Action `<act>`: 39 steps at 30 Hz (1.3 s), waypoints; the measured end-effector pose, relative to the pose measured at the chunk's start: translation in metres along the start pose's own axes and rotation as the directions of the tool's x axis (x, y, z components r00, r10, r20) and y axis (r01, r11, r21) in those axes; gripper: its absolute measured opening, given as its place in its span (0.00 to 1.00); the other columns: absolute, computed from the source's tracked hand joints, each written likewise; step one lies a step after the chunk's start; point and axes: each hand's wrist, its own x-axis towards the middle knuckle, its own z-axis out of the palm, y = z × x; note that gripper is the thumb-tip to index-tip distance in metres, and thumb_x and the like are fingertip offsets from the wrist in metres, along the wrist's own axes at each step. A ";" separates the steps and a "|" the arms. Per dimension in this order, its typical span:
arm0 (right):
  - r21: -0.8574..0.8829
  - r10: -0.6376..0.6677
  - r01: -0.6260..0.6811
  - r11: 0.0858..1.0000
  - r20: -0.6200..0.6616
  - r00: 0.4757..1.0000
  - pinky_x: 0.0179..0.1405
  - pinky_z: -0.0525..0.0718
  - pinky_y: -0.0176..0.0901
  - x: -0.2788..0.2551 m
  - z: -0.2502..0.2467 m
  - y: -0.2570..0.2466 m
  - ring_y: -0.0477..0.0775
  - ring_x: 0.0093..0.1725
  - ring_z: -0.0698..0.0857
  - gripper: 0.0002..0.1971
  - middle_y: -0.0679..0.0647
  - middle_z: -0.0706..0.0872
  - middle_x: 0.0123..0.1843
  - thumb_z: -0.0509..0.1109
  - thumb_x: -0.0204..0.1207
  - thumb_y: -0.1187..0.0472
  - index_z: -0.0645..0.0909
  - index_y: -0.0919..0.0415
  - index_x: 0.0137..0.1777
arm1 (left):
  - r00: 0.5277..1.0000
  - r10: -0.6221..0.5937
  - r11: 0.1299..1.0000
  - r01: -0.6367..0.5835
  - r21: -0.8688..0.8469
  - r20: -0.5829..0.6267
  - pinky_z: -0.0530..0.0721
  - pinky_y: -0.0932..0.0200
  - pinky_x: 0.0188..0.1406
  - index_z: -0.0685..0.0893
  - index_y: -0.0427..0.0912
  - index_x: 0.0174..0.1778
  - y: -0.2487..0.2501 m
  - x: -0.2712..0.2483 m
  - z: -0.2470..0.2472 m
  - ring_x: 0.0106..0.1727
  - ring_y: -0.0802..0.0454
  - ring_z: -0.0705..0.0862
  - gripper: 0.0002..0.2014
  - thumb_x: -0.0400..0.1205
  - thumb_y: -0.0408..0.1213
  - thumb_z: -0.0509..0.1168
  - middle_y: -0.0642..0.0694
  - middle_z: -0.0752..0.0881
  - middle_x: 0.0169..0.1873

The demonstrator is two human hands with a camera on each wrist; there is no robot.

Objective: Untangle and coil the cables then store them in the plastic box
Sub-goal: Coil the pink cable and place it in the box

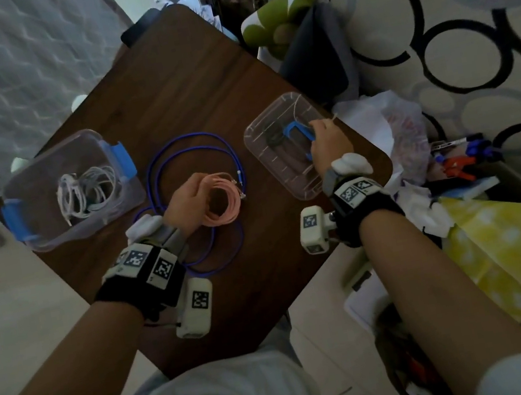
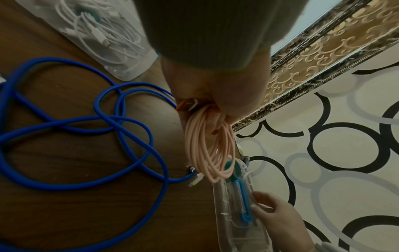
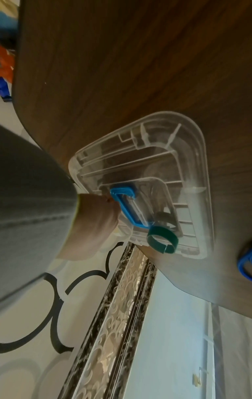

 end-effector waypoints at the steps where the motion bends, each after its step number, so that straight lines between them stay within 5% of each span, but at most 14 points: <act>1: 0.008 0.007 -0.007 1.000 -0.018 1.000 0.64 0.76 0.56 0.001 -0.003 -0.003 0.66 0.68 0.75 0.20 0.65 0.74 0.70 0.61 0.78 0.69 0.71 0.65 0.70 | 1.000 0.001 1.000 -0.001 -0.007 0.002 0.78 0.60 0.36 0.76 0.46 0.56 0.002 0.000 -0.003 0.34 0.57 0.78 0.11 0.87 0.41 0.50 0.53 0.78 0.36; 5: 0.073 0.040 -0.032 0.997 -0.118 0.992 0.57 0.77 0.53 -0.002 -0.011 -0.015 0.64 0.64 0.78 0.13 0.63 0.78 0.65 0.60 0.79 0.69 0.76 0.64 0.62 | 1.000 0.005 0.998 -0.006 -0.057 -0.007 0.82 0.56 0.39 0.74 0.44 0.60 0.006 0.000 -0.015 0.38 0.55 0.81 0.12 0.87 0.43 0.51 0.51 0.79 0.44; 11: 0.294 0.046 0.014 0.956 -0.197 0.979 0.44 0.77 0.37 -0.027 -0.021 -0.063 0.51 0.50 0.81 0.05 0.52 0.83 0.51 0.65 0.79 0.57 0.79 0.55 0.52 | 0.993 0.067 0.993 -0.077 -0.095 -0.100 0.78 0.62 0.30 0.73 0.42 0.49 0.005 0.007 -0.027 0.31 0.56 0.80 0.09 0.86 0.43 0.53 0.53 0.79 0.33; 13: 0.476 0.057 0.000 0.879 -0.105 0.993 0.39 0.74 0.29 -0.042 -0.019 -0.088 0.44 0.47 0.80 0.06 0.48 0.82 0.49 0.67 0.79 0.57 0.78 0.55 0.53 | 0.989 0.096 0.992 -0.104 -0.066 -0.113 0.77 0.64 0.30 0.74 0.43 0.49 0.006 0.008 -0.029 0.32 0.58 0.79 0.09 0.86 0.43 0.53 0.53 0.79 0.34; 16: 0.744 -0.057 -0.015 0.668 0.071 0.996 0.42 0.83 0.36 -0.061 -0.009 -0.113 0.45 0.46 0.85 0.03 0.52 0.86 0.47 0.67 0.78 0.60 0.76 0.55 0.49 | 0.989 0.134 0.991 -0.135 -0.005 -0.054 0.76 0.70 0.30 0.75 0.44 0.52 0.006 0.008 -0.029 0.34 0.61 0.78 0.08 0.87 0.41 0.52 0.54 0.78 0.37; 19: 0.833 -0.153 0.014 0.554 0.084 0.985 0.37 0.84 0.33 -0.069 -0.005 -0.122 0.43 0.40 0.85 0.05 0.51 0.86 0.42 0.69 0.77 0.63 0.75 0.55 0.45 | 0.990 0.121 0.986 -0.112 -0.123 0.070 0.81 0.57 0.41 0.78 0.45 0.51 0.007 0.008 -0.026 0.37 0.55 0.80 0.08 0.86 0.41 0.54 0.45 0.82 0.42; 22: 0.814 -0.174 0.103 0.572 -0.003 0.985 0.42 0.82 0.30 -0.072 -0.004 -0.124 0.40 0.42 0.84 0.05 0.48 0.84 0.40 0.71 0.75 0.63 0.77 0.58 0.46 | 0.974 0.105 0.961 -0.048 -0.271 0.201 0.81 0.65 0.39 0.78 0.43 0.53 0.012 0.003 -0.027 0.34 0.63 0.81 0.06 0.84 0.34 0.57 0.48 0.81 0.39; 24: 0.796 -0.175 0.129 0.592 -0.030 0.984 0.42 0.82 0.30 -0.072 -0.003 -0.124 0.36 0.40 0.82 0.05 0.44 0.82 0.39 0.71 0.75 0.62 0.77 0.58 0.46 | 0.955 0.141 0.977 -0.091 -0.195 0.261 0.79 0.67 0.38 0.77 0.37 0.58 0.017 0.001 -0.027 0.34 0.63 0.80 0.09 0.82 0.30 0.61 0.49 0.80 0.39; 28: 0.777 -0.178 0.175 0.605 -0.083 0.981 0.40 0.81 0.33 -0.072 -0.003 -0.124 0.35 0.37 0.82 0.06 0.41 0.81 0.36 0.72 0.74 0.62 0.77 0.55 0.44 | 0.930 0.184 0.983 -0.173 -0.063 0.318 0.80 0.56 0.44 0.77 0.38 0.60 0.020 0.000 -0.027 0.35 0.59 0.79 0.13 0.81 0.37 0.64 0.47 0.82 0.42; 34: 0.769 -0.210 0.200 0.607 -0.088 0.974 0.38 0.79 0.26 -0.074 0.000 -0.128 0.33 0.36 0.81 0.05 0.42 0.81 0.36 0.71 0.75 0.63 0.78 0.55 0.45 | 0.918 0.213 0.971 -0.238 0.034 0.334 0.77 0.64 0.34 0.78 0.34 0.59 0.022 -0.003 -0.027 0.32 0.56 0.77 0.14 0.84 0.40 0.58 0.47 0.79 0.33; 36: 0.748 -0.230 0.198 0.633 -0.062 0.971 0.40 0.79 0.27 -0.072 0.001 -0.128 0.36 0.41 0.82 0.05 0.45 0.82 0.39 0.71 0.75 0.61 0.78 0.55 0.48 | 0.916 0.214 0.972 -0.233 0.015 0.340 0.76 0.71 0.31 0.77 0.35 0.60 0.023 -0.005 -0.025 0.33 0.57 0.77 0.13 0.85 0.37 0.57 0.46 0.80 0.36; 39: 0.716 -0.298 0.194 0.670 0.019 0.955 0.45 0.79 0.33 -0.071 0.006 -0.124 0.47 0.48 0.83 0.07 0.51 0.83 0.47 0.70 0.76 0.58 0.79 0.57 0.53 | 0.927 0.179 0.984 -0.165 -0.071 0.329 0.78 0.68 0.36 0.77 0.34 0.61 0.017 -0.006 -0.025 0.34 0.58 0.78 0.12 0.85 0.35 0.57 0.43 0.81 0.41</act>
